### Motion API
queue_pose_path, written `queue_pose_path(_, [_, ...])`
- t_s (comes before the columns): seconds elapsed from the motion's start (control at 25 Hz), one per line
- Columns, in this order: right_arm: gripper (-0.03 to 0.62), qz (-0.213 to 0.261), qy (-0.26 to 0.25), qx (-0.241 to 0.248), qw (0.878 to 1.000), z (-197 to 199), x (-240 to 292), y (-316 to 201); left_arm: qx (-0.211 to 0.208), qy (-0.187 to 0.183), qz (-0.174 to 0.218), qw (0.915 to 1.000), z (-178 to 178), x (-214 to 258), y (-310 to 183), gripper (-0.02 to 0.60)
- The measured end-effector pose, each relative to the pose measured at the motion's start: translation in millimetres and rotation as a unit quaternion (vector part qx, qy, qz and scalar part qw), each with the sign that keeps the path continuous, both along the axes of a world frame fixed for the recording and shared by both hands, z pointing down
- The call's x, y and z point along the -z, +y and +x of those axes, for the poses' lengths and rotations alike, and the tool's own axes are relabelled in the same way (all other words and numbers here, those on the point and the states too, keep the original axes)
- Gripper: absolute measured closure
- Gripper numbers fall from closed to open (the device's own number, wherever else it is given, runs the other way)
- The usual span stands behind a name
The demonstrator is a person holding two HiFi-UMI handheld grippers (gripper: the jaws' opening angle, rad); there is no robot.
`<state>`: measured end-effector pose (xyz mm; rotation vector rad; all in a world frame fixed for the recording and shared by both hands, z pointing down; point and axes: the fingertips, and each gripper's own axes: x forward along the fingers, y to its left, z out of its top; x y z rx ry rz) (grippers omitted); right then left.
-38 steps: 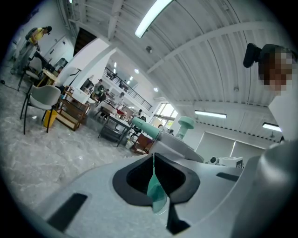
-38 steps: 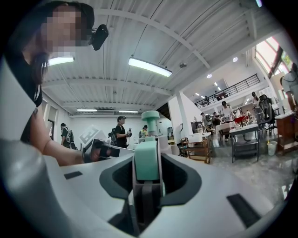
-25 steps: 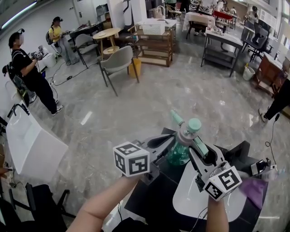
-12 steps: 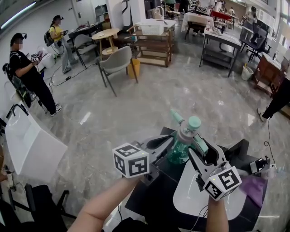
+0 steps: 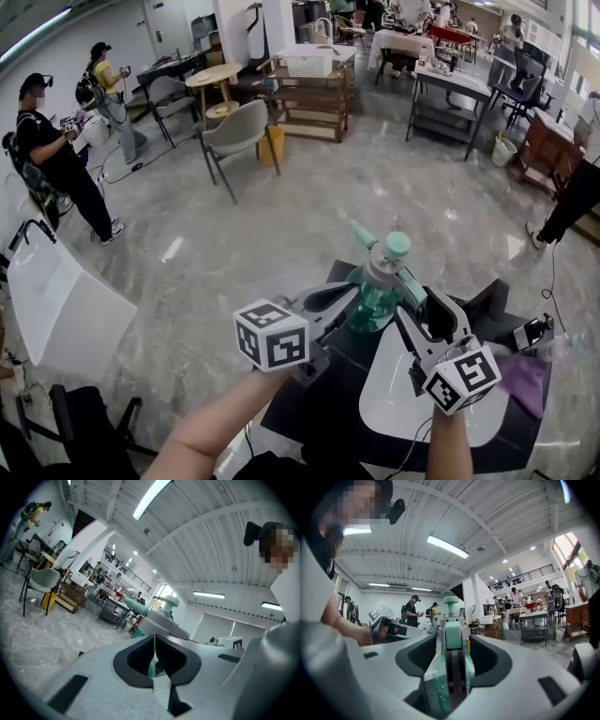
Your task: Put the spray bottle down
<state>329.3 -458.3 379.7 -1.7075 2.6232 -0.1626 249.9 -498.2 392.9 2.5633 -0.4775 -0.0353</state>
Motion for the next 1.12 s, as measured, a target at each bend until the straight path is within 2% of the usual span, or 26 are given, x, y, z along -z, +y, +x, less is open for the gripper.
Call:
queue_pose_path(0.24, [0.393,0.002,0.001,-0.024,1.000,10,2,15,-0.007,0.002,0.002,1.0000,1,1,14,0.568])
queue_pose_path(0.84, [0.396,0.011,-0.008,-0.052,0.999,4,12,60,-0.028,0.006,0.010,0.9996,-6,11,53,0.568])
queue_pose_path(0.96, [0.417,0.012,-0.005,-0.055,0.998,0,15,68,-0.031,0.009,0.010,0.9994,-9,14,61,0.568])
queue_pose_path(1.12, [0.476,0.011,-0.004,-0.067,0.998,-4,15,81,-0.039,0.011,0.015,0.9991,-12,17,76,0.568])
